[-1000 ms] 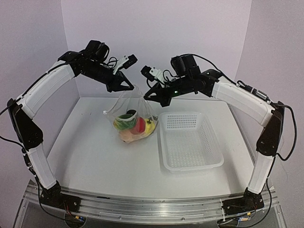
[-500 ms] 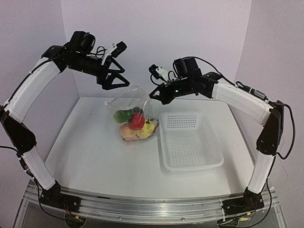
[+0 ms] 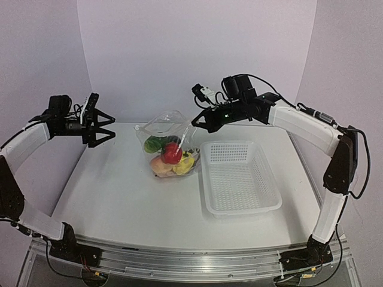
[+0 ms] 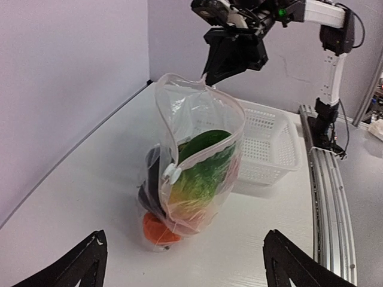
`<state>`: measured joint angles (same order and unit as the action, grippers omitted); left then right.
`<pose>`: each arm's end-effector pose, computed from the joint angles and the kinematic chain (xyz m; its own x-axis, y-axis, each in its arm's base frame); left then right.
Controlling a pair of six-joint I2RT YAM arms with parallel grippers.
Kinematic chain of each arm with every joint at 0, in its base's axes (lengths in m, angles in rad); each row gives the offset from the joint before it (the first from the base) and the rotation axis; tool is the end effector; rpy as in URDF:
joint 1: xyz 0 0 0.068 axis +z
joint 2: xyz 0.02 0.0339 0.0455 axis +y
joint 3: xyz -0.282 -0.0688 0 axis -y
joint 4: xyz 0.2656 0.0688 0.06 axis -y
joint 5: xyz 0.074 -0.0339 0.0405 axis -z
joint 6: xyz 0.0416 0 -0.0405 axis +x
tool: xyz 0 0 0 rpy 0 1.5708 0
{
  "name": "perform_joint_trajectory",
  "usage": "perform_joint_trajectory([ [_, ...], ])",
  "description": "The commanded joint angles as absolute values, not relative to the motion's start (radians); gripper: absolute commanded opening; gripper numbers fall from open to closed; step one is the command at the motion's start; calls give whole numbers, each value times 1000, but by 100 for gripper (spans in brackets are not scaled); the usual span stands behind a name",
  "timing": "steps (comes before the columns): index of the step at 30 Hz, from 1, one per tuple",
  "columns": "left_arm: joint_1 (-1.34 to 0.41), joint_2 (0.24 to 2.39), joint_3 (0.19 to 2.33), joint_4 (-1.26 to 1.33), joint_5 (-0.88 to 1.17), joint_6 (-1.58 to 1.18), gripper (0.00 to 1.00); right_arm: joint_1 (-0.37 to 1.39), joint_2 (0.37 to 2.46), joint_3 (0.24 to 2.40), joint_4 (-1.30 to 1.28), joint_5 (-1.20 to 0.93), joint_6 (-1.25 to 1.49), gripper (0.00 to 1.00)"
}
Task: Place the food in the zip-top bag and seal the zipper
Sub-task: Zip the zipper food storage bag at the center of the board.
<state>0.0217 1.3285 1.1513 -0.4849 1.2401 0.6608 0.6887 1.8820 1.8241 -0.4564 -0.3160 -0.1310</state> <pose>0.2942 -0.0330 0.3457 -0.0318 0.1986 -0.9796 0.9605 0.2773 0.0250 0.3576 0.3111 0.3706 -0.2704 -0.3834 -0.8831 -0.8556 0.5162 0.0378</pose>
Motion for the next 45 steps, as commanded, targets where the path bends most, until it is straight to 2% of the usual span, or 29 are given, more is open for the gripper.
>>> perform_joint_trajectory([
  [1,-33,1410,1113,-153,1435,641,86,689,1834,1817,-430,-339,-147,0],
  [3,-90,1436,1105,-207,1402,735,86,689,1832,1817,-430,-338,-147,0],
  [8,-126,1506,1033,63,1385,512,83,690,1828,1818,-429,-339,-147,0],
  [11,-142,1539,1021,97,1376,531,78,690,1821,1813,-430,-337,-149,0],
  [18,-194,1597,1010,245,1315,414,76,690,1817,1814,-430,-338,-148,0],
  [20,-205,1612,1014,254,1305,419,73,689,1818,1814,-430,-339,-148,0],
  [23,-216,1630,1021,256,1290,428,53,690,1816,1812,-430,-339,-149,0],
  [24,-215,1635,1030,246,1290,419,42,690,1814,1811,-430,-338,-149,0],
  [25,-215,1638,1049,220,1287,426,24,689,1812,1810,-430,-337,-149,0],
  [26,-216,1640,1063,178,1286,451,14,689,1811,1809,-430,-336,-149,0],
  [28,-215,1636,1083,105,1287,496,1,689,1809,1807,-430,-336,-150,0],
  [34,-201,1623,1138,45,1282,409,0,689,1799,1791,-431,-314,-161,0],
  [38,-197,1568,1168,-34,1148,405,0,672,1760,1758,-432,-276,-170,0],
  [41,-199,1507,1183,-110,1084,466,0,670,1740,1741,-436,-258,-200,0],
  [45,-211,1426,1198,-212,1021,600,0,673,1738,1736,-443,-337,-250,0],
])
